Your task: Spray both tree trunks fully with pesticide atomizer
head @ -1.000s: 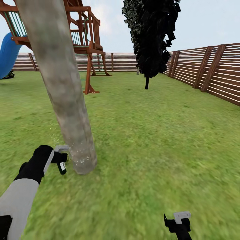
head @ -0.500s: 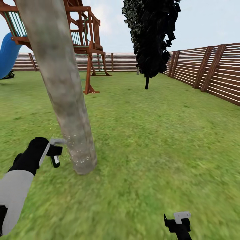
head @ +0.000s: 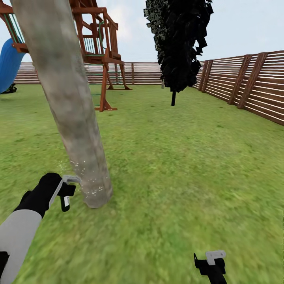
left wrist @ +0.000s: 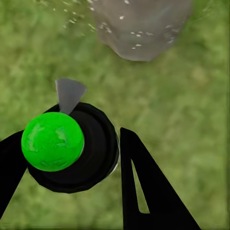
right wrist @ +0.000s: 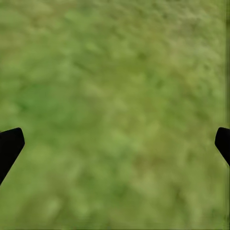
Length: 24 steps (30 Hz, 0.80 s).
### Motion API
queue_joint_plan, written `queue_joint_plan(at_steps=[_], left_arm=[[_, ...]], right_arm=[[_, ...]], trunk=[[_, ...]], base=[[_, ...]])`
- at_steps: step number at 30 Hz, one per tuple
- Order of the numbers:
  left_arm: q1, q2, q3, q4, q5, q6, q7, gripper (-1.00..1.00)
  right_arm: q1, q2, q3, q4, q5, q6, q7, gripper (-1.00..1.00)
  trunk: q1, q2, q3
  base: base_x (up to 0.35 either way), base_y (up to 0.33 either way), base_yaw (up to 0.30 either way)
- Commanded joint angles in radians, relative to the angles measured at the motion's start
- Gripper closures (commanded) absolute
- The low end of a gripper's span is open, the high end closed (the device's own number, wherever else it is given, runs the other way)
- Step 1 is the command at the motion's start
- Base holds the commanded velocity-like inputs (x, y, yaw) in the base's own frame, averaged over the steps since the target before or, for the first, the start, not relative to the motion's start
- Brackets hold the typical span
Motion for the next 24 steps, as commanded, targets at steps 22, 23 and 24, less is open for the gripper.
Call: queue_joint_plan(at_steps=[22, 23, 24], left_arm=[[0.022, -0.006, 0.002, 0.005, -0.012, 0.003, 0.002, 1.0], [0.022, -0.006, 0.002, 0.005, -0.012, 0.003, 0.002, 1.0], [0.022, -0.006, 0.002, 0.005, -0.012, 0.003, 0.002, 1.0]], right_arm=[[0.0, 0.001, -0.007, 0.001, 0.011, -0.002, -0.004, -1.0], [0.0, 0.001, -0.007, 0.001, 0.011, -0.002, -0.004, -1.0], [0.0, 0.002, -0.007, 0.001, 0.011, -0.002, -0.004, -1.0]], trunk=[[0.0, 0.0, -0.001], [0.0, 0.0, -0.001], [0.0, 0.0, -0.001]], base=[[0.115, -0.253, 0.166], [0.001, -0.275, 0.004], [0.001, -0.275, 0.002]])
